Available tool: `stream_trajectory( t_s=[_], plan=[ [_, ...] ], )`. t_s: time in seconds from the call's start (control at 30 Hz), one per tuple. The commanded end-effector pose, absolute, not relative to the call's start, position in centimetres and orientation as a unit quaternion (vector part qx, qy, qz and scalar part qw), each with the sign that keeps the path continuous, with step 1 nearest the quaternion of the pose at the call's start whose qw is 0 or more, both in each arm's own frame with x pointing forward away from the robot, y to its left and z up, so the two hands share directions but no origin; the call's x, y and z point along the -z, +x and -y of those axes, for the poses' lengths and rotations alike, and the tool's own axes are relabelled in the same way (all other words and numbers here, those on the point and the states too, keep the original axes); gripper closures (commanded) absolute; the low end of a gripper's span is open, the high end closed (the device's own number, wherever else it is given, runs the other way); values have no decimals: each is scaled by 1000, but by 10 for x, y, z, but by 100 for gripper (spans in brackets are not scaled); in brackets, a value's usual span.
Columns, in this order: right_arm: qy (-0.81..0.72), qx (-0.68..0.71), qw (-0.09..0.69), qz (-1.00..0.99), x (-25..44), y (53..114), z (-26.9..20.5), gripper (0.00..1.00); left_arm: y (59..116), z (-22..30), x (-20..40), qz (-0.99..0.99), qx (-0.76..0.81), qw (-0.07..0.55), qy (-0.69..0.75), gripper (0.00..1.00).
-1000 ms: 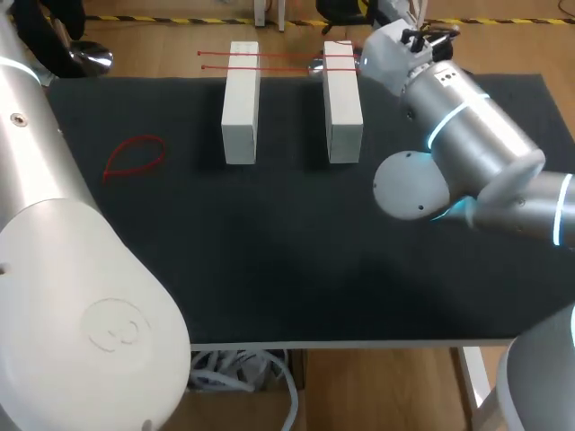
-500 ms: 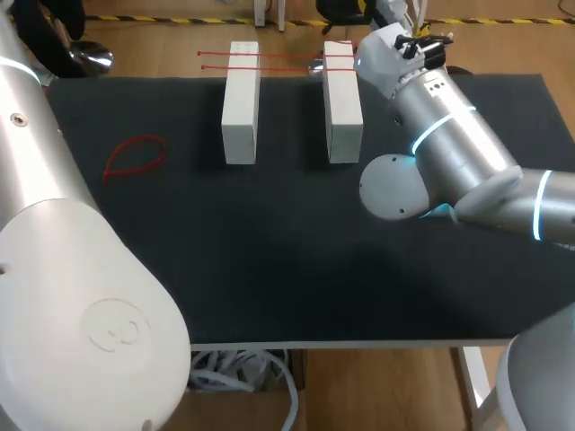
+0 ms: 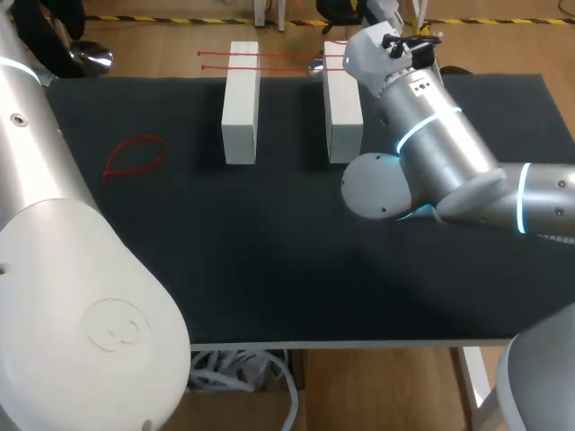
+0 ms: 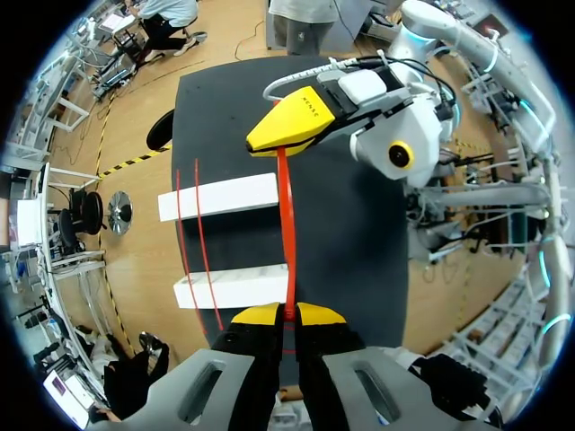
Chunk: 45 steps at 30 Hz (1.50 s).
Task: Grab the tape and strap the tape.
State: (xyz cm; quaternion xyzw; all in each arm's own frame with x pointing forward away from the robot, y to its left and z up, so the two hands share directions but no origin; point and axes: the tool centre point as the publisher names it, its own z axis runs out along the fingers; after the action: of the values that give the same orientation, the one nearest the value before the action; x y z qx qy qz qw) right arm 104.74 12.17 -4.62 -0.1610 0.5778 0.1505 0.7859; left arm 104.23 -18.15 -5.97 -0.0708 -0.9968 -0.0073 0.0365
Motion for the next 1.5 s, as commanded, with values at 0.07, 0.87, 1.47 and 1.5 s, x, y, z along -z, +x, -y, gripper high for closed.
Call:
stream_trajectory(
  t_s=[0.07,0.87,1.47,1.5],
  plan=[
    [-141,-116,791,-584,42,1047,-129,100,1043,182,58,997,10,38,-70,100],
    [-154,-101,783,-595,40,1052,-148,100,1043,182,58,997,10,38,-70,100],
    [-157,-106,779,-598,42,1050,-151,100,1043,182,58,997,10,38,-70,100],
    [-156,-106,779,-598,42,1049,-149,100,1043,182,58,997,10,38,-70,100]
  ],
)
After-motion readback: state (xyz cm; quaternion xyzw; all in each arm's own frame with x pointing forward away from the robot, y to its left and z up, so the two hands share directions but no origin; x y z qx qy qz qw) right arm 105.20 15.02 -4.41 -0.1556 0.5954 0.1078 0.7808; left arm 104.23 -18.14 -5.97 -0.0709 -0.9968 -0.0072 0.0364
